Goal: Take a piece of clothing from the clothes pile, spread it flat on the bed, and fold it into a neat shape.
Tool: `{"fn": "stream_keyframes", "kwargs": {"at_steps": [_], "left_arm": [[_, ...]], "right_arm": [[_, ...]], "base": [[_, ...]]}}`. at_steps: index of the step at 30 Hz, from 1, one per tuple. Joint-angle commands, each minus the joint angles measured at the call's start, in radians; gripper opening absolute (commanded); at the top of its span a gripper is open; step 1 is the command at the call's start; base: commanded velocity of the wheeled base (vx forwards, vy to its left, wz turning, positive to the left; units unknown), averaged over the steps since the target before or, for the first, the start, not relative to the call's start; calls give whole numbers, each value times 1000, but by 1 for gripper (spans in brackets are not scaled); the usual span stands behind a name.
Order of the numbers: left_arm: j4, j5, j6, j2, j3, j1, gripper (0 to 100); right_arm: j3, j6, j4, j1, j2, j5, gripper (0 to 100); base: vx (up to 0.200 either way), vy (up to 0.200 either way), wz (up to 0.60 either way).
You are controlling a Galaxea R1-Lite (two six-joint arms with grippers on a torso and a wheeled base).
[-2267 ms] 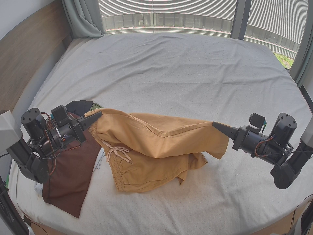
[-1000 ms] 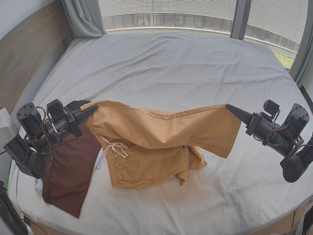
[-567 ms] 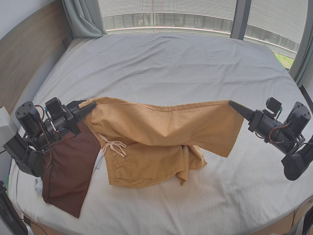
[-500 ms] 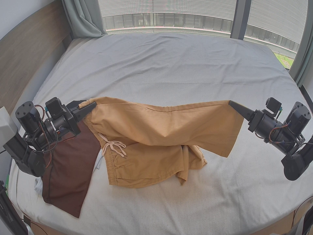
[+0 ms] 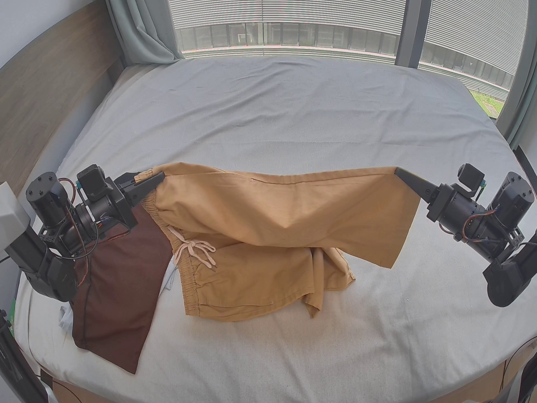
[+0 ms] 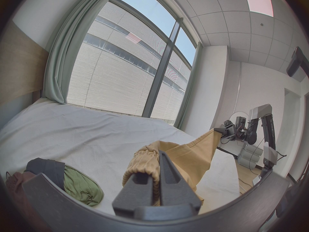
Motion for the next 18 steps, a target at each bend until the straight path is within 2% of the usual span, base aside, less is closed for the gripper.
{"fn": "stream_keyframes", "kwargs": {"at_steps": [1,18], "left_arm": [[-1,0,-18,-12,-1,2,0],[-1,0,-39,-17,-15,19,0]], "right_arm": [[-7,1,-1,-12,1,-1,0],[-23,2,1,-41,1,-1,0]], "base": [[0,0,0],[0,0,0]]}}
